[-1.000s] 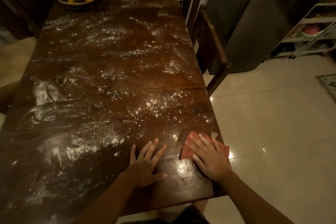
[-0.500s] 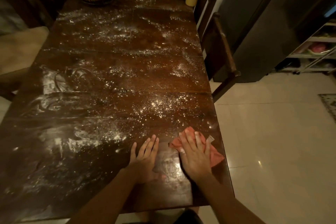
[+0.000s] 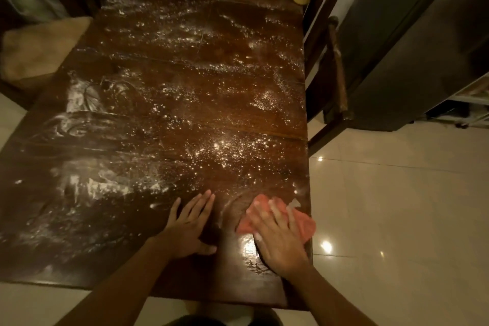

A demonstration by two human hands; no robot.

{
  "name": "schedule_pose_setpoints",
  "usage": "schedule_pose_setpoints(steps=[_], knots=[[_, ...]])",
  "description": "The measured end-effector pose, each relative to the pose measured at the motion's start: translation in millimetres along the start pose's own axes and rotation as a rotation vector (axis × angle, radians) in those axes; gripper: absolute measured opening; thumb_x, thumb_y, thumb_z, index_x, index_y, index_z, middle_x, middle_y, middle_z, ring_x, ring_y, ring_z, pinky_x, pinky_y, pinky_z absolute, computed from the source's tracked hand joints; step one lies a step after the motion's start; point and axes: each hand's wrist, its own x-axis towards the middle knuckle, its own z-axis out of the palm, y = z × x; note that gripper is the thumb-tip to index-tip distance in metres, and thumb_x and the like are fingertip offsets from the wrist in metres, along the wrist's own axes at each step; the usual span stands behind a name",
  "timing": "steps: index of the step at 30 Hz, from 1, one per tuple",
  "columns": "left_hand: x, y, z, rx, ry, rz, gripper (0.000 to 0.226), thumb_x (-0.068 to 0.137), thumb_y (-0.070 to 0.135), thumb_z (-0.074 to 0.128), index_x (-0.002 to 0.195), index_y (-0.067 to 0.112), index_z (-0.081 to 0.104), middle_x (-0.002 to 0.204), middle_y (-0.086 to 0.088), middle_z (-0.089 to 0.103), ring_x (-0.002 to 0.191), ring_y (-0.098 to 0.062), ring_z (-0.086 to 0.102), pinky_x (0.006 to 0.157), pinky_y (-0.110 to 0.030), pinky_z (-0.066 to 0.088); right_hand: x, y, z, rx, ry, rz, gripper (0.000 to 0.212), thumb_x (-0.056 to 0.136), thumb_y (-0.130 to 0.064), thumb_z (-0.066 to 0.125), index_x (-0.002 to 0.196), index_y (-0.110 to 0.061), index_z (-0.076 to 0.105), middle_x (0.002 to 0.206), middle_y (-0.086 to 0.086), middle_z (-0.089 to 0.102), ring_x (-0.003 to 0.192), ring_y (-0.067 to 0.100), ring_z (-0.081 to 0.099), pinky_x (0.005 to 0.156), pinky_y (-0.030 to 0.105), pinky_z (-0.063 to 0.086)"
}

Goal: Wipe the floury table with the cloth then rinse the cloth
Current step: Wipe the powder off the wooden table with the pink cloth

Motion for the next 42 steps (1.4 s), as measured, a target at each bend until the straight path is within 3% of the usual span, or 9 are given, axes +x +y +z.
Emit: schedule_pose_setpoints(steps=[3, 7, 10, 16, 24, 30, 35, 38, 42], knots=[[0.7, 6.2, 0.1, -0.035, 0.028, -0.055, 0.126, 0.068, 0.082, 0.054, 0.139, 0.036, -0.039, 0.143, 0.02, -0.048, 0.14, -0.006, -0.034, 0.105, -0.047, -0.03, -15.1, 56.3, -13.6, -0.028, -0.019, -0.201, 0.057, 0.104, -0.044, 0.033, 0.158, -0.039, 0.016, 0.166, -0.013, 0.016, 0.155, 0.018, 0.011, 0.118, 0.054, 0.021], [0.5, 14.5, -6.3, -0.059, -0.007, -0.139, 0.129, 0.068, 0.07, 0.065, 0.136, 0.043, -0.041, 0.138, 0.025, -0.051, 0.135, -0.003, -0.036, 0.11, -0.053, -0.023, 33.2, 91.0, -23.8, 0.057, 0.047, 0.103, 0.056, 0.105, -0.04, 0.03, 0.159, -0.038, 0.016, 0.167, -0.014, 0.011, 0.155, 0.016, 0.008, 0.121, 0.052, 0.02], [2.9, 19.9, -5.0, -0.081, -0.029, -0.183, 0.131, 0.066, 0.067, 0.068, 0.132, 0.047, -0.044, 0.137, 0.026, -0.052, 0.135, -0.004, -0.036, 0.11, -0.056, -0.021, 68.4, 85.8, -19.3, 0.101, 0.081, 0.184, 0.055, 0.104, -0.037, 0.03, 0.158, -0.03, 0.024, 0.167, -0.007, 0.016, 0.155, 0.024, 0.01, 0.121, 0.056, 0.017], [3.1, 32.3, -7.3, -0.102, -0.032, -0.26, 0.136, 0.064, 0.058, 0.073, 0.132, 0.049, -0.045, 0.142, 0.024, -0.05, 0.137, -0.007, -0.035, 0.111, -0.06, -0.018, 23.7, 124.6, -20.3, -0.036, 0.002, -0.397, 0.061, 0.104, -0.039, 0.04, 0.16, -0.033, 0.015, 0.168, -0.009, 0.012, 0.156, 0.022, 0.006, 0.123, 0.054, 0.013], [4.6, 39.8, -6.5, -0.125, 0.007, -0.342, 0.142, 0.06, 0.052, 0.08, 0.134, 0.052, -0.042, 0.147, 0.022, -0.046, 0.139, -0.008, -0.031, 0.111, -0.062, -0.016, 102.0, 106.3, -23.5, 0.133, 0.05, 0.097, 0.057, 0.101, -0.038, 0.028, 0.157, -0.029, 0.028, 0.165, -0.008, 0.021, 0.154, 0.025, 0.015, 0.122, 0.056, 0.014], [5.0, 44.7, -10.0, -0.178, -0.013, -0.357, 0.143, 0.061, 0.043, 0.083, 0.135, 0.053, -0.039, 0.147, 0.022, -0.046, 0.138, -0.008, -0.033, 0.111, -0.061, -0.02, 88.7, 155.9, -34.1, 0.006, -0.047, -0.353, 0.054, 0.106, -0.043, 0.024, 0.159, -0.035, 0.016, 0.166, -0.012, 0.016, 0.155, 0.016, 0.007, 0.123, 0.051, 0.014], [6.2, 45.9, -14.2, -0.2, -0.022, -0.372, 0.145, 0.061, 0.036, 0.084, 0.133, 0.055, -0.04, 0.145, 0.021, -0.049, 0.14, -0.012, -0.035, 0.11, -0.061, -0.023, 137.5, 133.8, -36.6, 0.134, 0.027, 0.038, 0.057, 0.104, -0.045, 0.016, 0.159, -0.032, 0.019, 0.166, -0.012, 0.013, 0.155, 0.02, 0.009, 0.125, 0.051, 0.004], [7.2, 47.5, -18.1, -0.193, -0.032, -0.376, 0.145, 0.063, 0.038, 0.084, 0.134, 0.053, -0.041, 0.147, 0.017, -0.048, 0.141, -0.015, -0.033, 0.111, -0.063, -0.02, 157.4, 118.4, -36.6, 0.161, -0.003, 0.134, 0.06, 0.101, -0.049, 0.015, 0.159, -0.035, 0.012, 0.165, -0.016, 0.004, 0.155, 0.017, -0.002, 0.124, 0.046, -0.006], [4.3, 48.3, -18.8, -0.198, -0.037, -0.38, 0.145, 0.061, 0.039, 0.085, 0.135, 0.054, -0.039, 0.148, 0.016, -0.047, 0.143, -0.017, -0.032, 0.111, -0.064, -0.018, 124.5, 148.1, -41.6, 0.171, -0.089, -0.275, 0.051, 0.105, -0.05, 0.02, 0.156, -0.044, 0.021, 0.164, -0.022, 0.011, 0.155, 0.009, 0.001, 0.124, 0.041, -0.006]])
